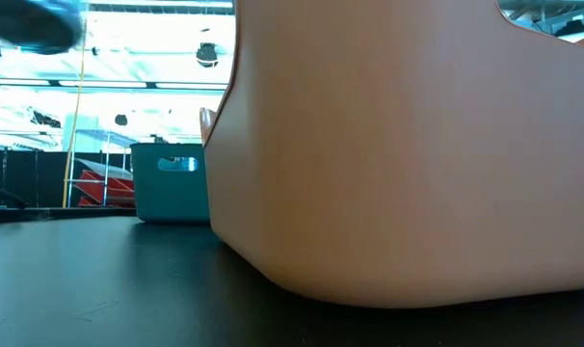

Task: Sort soda cans
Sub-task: Put the white soda can into the orange bin

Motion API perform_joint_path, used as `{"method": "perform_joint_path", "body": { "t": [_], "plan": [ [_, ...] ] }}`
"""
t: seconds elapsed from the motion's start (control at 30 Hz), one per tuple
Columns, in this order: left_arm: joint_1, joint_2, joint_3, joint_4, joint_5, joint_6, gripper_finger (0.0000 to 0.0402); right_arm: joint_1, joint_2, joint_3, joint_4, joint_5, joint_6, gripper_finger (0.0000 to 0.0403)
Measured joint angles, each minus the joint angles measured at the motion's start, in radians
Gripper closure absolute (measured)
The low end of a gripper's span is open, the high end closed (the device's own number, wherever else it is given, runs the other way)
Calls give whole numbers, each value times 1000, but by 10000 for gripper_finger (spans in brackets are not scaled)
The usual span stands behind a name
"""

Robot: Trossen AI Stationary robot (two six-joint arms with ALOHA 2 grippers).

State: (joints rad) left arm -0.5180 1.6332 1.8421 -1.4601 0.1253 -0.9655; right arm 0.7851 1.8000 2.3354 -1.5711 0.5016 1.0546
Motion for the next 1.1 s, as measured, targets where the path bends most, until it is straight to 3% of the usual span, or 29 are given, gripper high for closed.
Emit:
{"method": "perform_joint_path", "body": {
  "t": [0.1, 0.37, 0.73, 0.93, 1.1],
  "plan": [
    [48, 110, 148, -61, 0, 81, 144, 3, 0, -1, 0, -64, 7, 112],
    [114, 327, 513, -100, -75, 131, 144, 55, 0, -2, 0, -87, 20, 112],
    [154, 419, 477, -58, -62, 161, 144, 113, 3, -3, 0, -97, 124, 112],
    [167, 441, 477, 2, -173, 161, 144, 111, 4, -90, 0, -113, 151, 112],
    [177, 462, 477, 18, -201, 155, 144, 111, 4, -184, -2, -123, 191, 112]
  ]
}}
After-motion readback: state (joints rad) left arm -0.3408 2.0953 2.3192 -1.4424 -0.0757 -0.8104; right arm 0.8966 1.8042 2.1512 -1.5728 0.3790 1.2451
